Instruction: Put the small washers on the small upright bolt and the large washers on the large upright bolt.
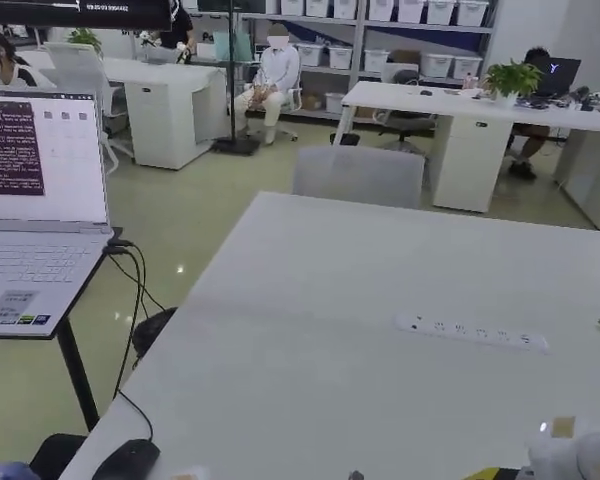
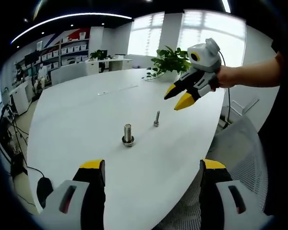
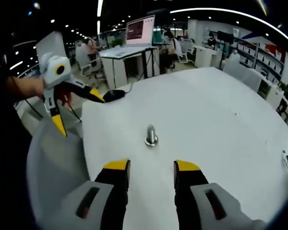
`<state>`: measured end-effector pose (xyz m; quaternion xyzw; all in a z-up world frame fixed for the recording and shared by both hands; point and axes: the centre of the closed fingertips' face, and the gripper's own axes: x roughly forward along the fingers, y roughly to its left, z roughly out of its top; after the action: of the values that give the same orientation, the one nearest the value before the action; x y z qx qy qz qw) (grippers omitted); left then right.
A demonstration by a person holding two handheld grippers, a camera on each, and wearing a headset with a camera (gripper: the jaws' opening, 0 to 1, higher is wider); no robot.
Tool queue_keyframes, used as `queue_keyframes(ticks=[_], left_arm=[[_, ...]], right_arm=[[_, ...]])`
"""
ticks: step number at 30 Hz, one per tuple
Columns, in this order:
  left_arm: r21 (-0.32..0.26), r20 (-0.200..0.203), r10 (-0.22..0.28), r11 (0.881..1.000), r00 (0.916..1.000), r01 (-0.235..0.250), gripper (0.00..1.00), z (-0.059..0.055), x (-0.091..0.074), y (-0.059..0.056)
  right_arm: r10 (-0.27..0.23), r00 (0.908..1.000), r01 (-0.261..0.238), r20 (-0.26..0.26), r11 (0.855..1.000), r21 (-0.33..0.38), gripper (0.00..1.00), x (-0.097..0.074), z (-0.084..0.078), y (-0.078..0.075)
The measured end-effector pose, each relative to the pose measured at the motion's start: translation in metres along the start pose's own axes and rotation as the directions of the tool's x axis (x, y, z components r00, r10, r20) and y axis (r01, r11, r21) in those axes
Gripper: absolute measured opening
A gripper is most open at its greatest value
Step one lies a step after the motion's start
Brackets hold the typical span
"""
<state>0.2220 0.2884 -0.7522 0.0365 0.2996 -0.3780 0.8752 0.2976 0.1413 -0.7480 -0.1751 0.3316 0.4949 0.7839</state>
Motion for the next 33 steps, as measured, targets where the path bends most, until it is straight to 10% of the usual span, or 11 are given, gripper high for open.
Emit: queue_keyframes(ticks=[19, 33], left_arm=[[-0.034, -0.028, 0.063, 0.997, 0.9976, -0.064, 0.81, 0.002, 0.019, -0.033], [-0.068, 0.018, 0.092, 0.994, 0.9956, -0.091, 0.86, 0.011, 0.025, -0.039]], right_arm=[[0.019, 0.9985, -0.022, 0.052, 0.998, 0.053, 0.45, -0.035, -0.070, 0.017], [0.008, 0.9929, -0.015, 0.118, 0.998, 0.058, 0.58, -0.061, -0.086, 0.010]])
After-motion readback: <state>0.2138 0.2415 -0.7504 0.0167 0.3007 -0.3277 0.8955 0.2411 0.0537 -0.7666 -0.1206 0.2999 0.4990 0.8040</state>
